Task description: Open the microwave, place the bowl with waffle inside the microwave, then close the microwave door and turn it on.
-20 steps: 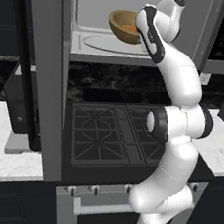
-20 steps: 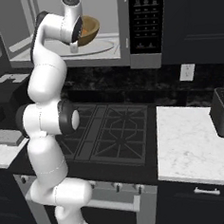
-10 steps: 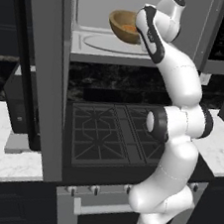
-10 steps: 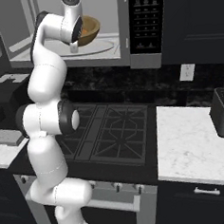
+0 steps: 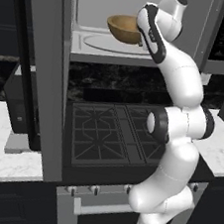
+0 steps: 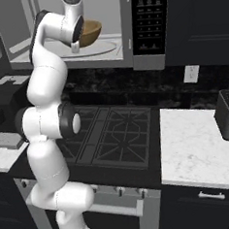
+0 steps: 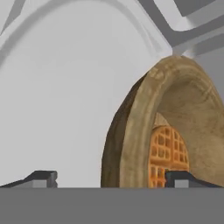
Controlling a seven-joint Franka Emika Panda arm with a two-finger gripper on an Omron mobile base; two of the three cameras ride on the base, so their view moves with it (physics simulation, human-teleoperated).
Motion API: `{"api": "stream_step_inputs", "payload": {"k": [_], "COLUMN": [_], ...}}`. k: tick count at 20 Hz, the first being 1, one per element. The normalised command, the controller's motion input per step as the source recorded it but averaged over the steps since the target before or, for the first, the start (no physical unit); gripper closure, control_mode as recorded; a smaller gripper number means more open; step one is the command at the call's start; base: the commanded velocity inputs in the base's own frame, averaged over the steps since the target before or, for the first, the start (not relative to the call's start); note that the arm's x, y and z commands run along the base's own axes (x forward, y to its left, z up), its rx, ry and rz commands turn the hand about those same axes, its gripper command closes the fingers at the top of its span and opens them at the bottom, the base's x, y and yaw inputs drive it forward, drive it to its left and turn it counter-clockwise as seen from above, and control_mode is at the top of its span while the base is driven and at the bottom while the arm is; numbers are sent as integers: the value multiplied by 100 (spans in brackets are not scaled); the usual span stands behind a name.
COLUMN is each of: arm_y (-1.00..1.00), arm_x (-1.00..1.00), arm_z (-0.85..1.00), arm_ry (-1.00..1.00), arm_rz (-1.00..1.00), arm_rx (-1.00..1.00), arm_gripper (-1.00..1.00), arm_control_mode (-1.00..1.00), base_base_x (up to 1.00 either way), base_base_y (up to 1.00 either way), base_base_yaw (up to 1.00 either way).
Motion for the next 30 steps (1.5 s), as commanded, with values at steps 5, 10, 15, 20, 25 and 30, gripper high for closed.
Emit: {"api": "stream_step_inputs", "payload": {"k": [5,10,15,20,25,30], "arm_y": [-3,0,0,0,0,6], "arm_x": [-54,-75,-91,-95,-87,-59], "arm_z": [0,0,34,77,48,12], "arm_ry": [-37,-37,-23,-3,0,-3], "arm_rz": [0,0,-2,-18,-29,-33], "arm_rx": [4,4,5,5,15,15], "arm_gripper": [-100,-100,-100,-100,-100,-100], "arm_control_mode": [-100,-100,-100,-100,-100,-100], "base_base_x": [0,0,0,0,0,0], "base_base_y": [0,0,0,0,0,0], "base_base_yaw": [0,0,0,0,0,0]}}
